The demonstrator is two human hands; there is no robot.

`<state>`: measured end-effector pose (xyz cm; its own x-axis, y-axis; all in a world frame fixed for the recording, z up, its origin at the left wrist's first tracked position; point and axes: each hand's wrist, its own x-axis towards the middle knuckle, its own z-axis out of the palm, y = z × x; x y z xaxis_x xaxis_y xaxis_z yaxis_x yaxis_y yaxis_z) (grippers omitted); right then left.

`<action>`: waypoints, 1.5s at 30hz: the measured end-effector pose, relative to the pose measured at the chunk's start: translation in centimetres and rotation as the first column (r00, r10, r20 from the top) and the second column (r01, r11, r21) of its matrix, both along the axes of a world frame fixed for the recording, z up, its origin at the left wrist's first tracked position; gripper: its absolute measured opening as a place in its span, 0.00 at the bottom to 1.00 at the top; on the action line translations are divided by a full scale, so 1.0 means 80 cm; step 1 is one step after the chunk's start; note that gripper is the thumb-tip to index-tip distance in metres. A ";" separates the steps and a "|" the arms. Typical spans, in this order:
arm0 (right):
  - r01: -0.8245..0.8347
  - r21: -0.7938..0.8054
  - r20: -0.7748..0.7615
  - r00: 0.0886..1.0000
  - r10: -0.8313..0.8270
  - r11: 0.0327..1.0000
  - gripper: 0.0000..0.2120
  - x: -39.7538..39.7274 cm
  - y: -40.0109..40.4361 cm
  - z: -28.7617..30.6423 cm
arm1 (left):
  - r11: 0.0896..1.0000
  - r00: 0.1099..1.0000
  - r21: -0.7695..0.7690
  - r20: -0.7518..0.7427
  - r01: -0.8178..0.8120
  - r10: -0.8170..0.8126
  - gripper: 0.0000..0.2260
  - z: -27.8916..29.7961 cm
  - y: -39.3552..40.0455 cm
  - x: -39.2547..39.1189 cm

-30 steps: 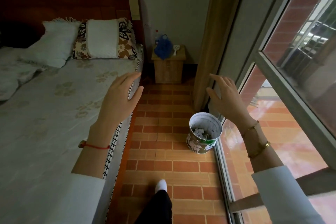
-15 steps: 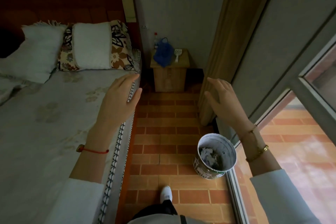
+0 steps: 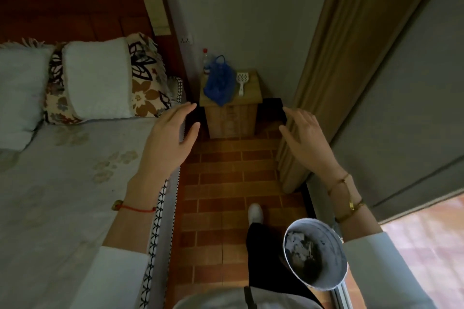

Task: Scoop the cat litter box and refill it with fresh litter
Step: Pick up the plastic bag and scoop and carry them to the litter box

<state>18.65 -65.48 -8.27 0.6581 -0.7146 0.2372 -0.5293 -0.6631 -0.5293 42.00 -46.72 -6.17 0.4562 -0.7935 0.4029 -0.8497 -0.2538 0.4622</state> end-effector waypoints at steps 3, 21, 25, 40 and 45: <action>-0.010 0.002 0.003 1.000 0.010 1.000 0.23 0.043 -0.068 -0.010 | 1.000 1.000 0.017 0.000 0.005 -0.005 0.20 -0.015 -0.073 0.047; -0.102 0.063 -0.034 0.994 0.104 0.993 0.21 0.334 -0.487 -0.044 | 0.988 0.987 0.076 -0.080 -0.135 0.141 0.17 -0.056 -0.452 0.291; -0.089 0.104 -0.046 0.994 0.094 0.991 0.21 0.401 -0.559 -0.084 | 0.980 0.982 0.123 -0.088 -0.158 0.169 0.17 -0.094 -0.519 0.352; 0.031 0.393 -0.114 0.993 0.015 0.919 0.16 0.653 -0.778 -0.235 | 0.844 0.884 0.442 -0.201 -0.303 0.422 0.14 -0.257 -0.727 0.574; 0.167 0.499 -0.223 0.973 -0.061 0.850 0.16 0.701 -0.829 -0.340 | 0.745 0.791 0.598 -0.285 -0.295 0.541 0.19 -0.356 -0.760 0.608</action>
<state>74.75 -131.77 -35.43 0.5584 -0.7718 -0.3044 -0.7102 -0.2550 -0.6562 90.63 -107.52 -34.63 0.8107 -0.5012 -0.3024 -0.3498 -0.8290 0.4364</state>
